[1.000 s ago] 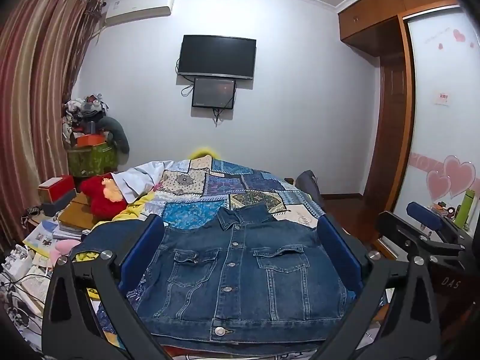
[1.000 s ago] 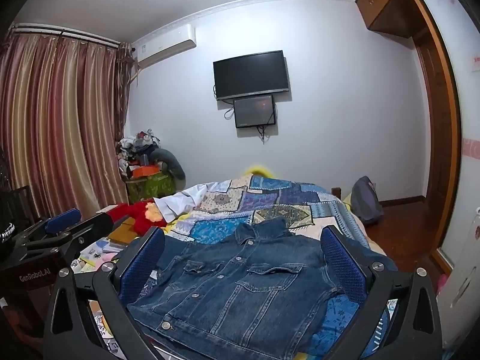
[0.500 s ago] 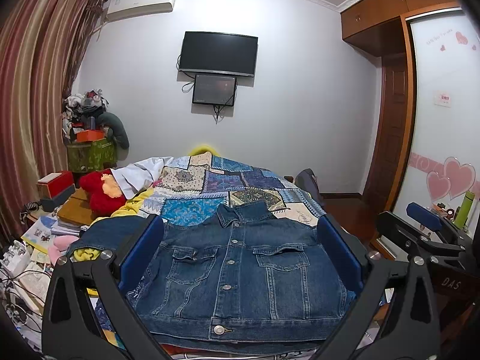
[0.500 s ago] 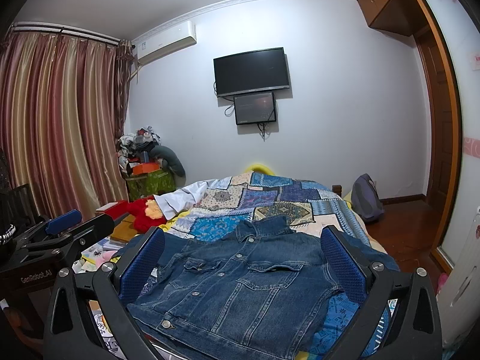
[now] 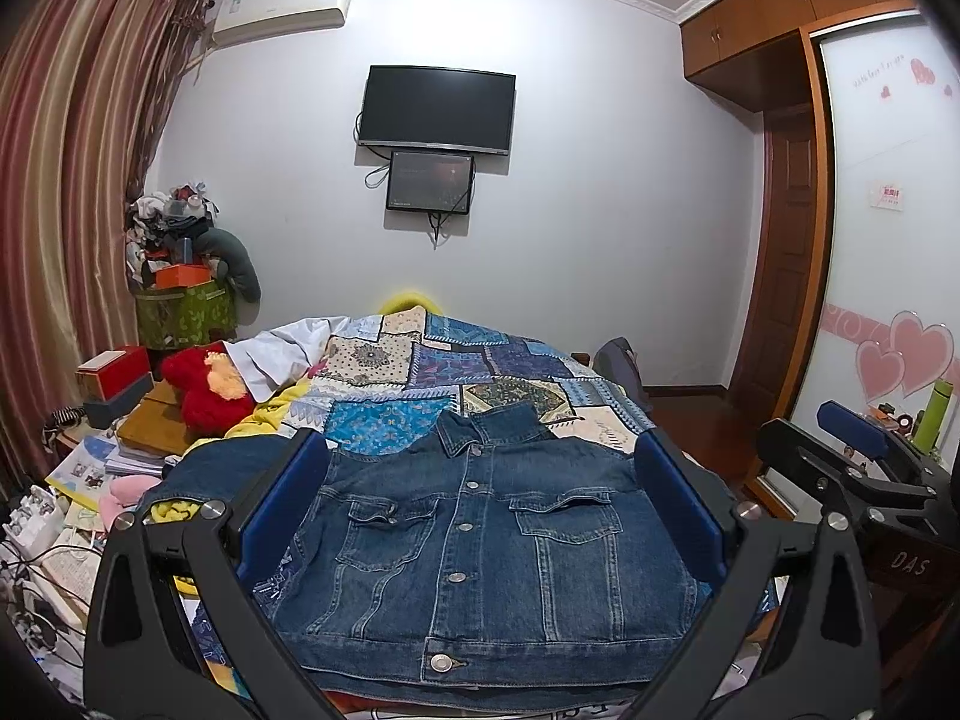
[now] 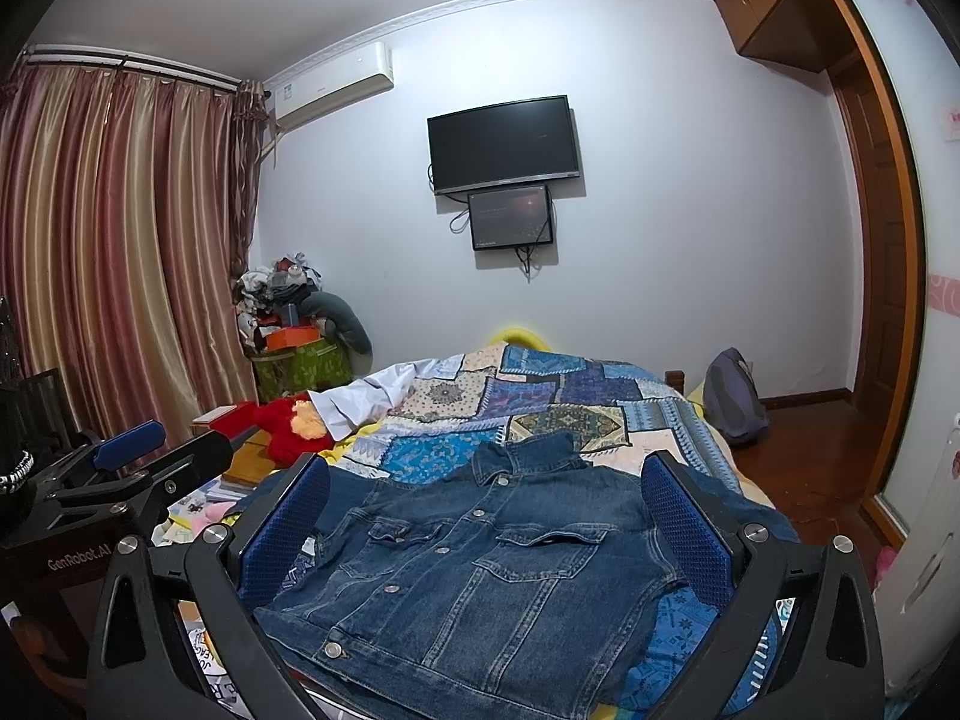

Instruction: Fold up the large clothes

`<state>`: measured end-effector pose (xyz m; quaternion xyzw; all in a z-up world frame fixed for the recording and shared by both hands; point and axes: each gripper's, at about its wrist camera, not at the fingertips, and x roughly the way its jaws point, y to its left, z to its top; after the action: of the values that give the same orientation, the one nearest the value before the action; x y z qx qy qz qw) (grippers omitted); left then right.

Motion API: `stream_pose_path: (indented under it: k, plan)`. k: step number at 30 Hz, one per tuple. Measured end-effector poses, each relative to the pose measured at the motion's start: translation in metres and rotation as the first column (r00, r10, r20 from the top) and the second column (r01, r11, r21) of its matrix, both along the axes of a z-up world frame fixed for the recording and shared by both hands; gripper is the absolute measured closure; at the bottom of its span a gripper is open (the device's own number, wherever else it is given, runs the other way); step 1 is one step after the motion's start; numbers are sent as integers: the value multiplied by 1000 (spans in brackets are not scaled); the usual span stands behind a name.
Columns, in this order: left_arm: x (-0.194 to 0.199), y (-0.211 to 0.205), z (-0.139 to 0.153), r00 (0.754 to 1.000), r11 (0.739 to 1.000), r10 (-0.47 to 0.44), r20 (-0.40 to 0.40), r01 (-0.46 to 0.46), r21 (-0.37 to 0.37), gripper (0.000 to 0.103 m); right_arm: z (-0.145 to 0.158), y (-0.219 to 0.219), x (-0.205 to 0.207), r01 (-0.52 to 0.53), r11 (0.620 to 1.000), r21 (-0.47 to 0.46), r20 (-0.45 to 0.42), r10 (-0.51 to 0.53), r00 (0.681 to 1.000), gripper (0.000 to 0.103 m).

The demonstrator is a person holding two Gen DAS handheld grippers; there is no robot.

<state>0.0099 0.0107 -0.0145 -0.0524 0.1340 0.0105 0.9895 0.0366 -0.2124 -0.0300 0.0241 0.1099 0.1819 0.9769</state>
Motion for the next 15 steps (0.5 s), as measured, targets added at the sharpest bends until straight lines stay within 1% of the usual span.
stream_pose_path:
  k: [15]
  plan:
    - [0,-1,0,1000,1000,-1,-6,1,-4,0,1,0,1,0,1000,1,-1,0,1000,0]
